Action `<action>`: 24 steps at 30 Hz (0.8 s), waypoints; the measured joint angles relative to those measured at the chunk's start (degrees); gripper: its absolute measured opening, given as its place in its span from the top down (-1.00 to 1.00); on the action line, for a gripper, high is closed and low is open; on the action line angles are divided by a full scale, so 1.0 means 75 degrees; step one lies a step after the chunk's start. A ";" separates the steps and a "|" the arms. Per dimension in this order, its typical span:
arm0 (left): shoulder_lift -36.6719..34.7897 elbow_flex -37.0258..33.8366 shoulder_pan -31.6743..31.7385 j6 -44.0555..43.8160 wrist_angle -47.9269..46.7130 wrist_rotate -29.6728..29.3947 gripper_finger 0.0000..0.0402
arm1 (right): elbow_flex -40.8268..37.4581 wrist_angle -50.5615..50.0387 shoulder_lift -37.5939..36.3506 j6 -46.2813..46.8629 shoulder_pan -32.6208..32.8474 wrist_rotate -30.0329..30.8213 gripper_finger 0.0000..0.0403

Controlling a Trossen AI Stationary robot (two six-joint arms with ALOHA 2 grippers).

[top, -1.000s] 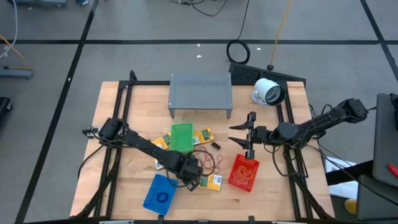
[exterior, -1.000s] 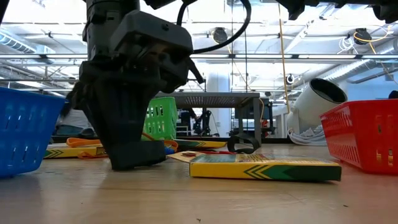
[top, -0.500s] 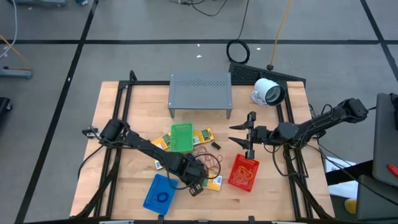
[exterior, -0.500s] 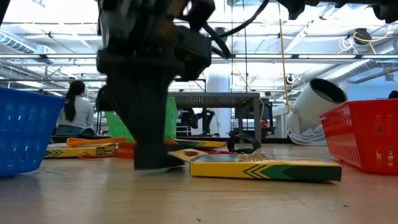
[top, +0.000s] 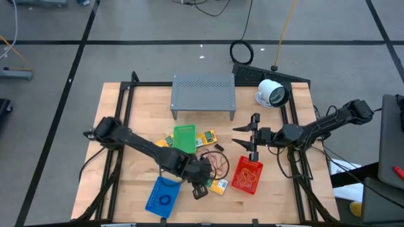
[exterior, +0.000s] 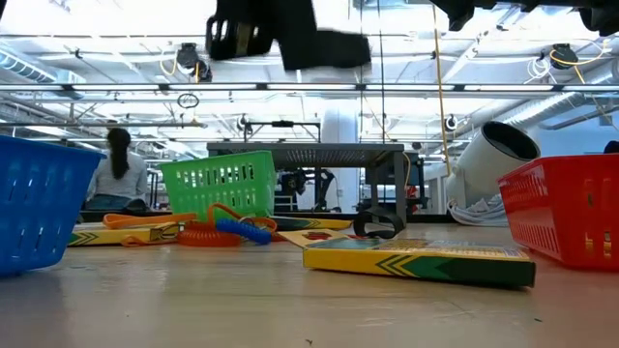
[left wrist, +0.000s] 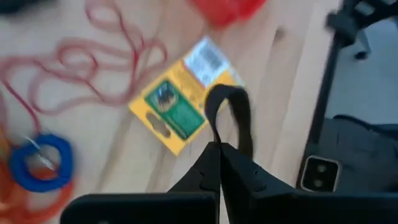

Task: Pick & Place Office Desk Supplies
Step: Put the black rubber band into the red bin

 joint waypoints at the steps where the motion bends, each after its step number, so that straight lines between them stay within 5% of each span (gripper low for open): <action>1: -0.0099 0.0000 0.0003 0.0162 0.0074 -0.0158 0.99 | 0.0000 0.0005 0.0000 0.0000 0.0000 0.0006 0.15; 6: -0.0396 0.0003 0.0058 0.1434 0.0952 -0.1012 1.00 | 0.0000 0.0390 -0.0047 0.0082 0.0007 0.0003 0.15; 14: -0.0047 -0.0015 0.0611 0.3871 0.3603 -0.0915 1.00 | 0.0005 0.0346 -0.1224 -0.0841 0.0397 0.0017 0.15; 24: 0.2108 0.0195 0.1483 0.4169 0.7909 0.1924 1.00 | 0.0006 -0.2423 -0.3581 -0.0507 0.0667 0.0026 0.15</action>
